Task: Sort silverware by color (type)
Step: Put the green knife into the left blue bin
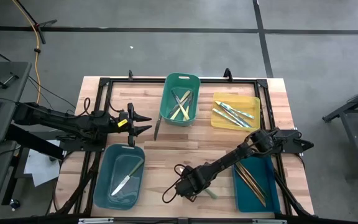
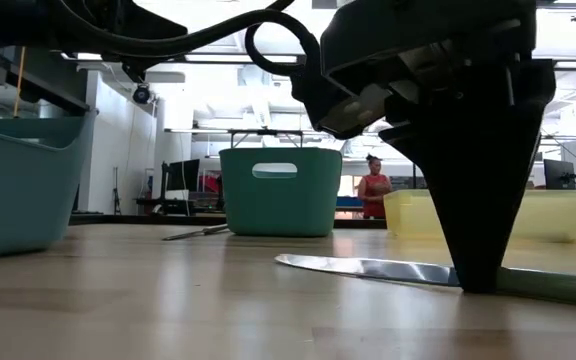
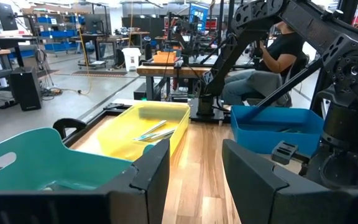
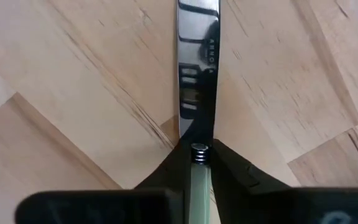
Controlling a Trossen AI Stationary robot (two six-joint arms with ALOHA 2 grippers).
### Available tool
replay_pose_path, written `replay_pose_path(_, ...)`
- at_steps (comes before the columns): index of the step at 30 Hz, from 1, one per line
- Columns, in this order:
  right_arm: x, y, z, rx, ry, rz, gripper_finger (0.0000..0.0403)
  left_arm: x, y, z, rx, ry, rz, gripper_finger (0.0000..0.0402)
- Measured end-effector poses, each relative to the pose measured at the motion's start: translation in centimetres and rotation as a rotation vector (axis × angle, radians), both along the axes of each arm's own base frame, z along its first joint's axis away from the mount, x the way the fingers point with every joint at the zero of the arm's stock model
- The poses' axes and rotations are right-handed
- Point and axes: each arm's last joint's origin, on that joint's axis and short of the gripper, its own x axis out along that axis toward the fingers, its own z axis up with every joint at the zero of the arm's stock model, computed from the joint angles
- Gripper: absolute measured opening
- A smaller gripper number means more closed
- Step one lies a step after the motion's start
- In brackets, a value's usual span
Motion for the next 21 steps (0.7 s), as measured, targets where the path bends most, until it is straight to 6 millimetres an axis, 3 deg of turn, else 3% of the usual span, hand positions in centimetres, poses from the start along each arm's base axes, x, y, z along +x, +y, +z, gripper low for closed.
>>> replay_pose_path(3, -0.01, -0.01, -0.02, -0.001, 0.0, 0.011, 0.0029, 0.0, 0.0, 0.0, 0.0, 0.0, 0.0, 0.014)
replay_pose_path(21, -0.01, -0.03, -0.06, -0.005, -0.004, 0.032, 0.0029, 0.0, -0.01, -0.03, 0.0, 0.003, 0.0, 0.014)
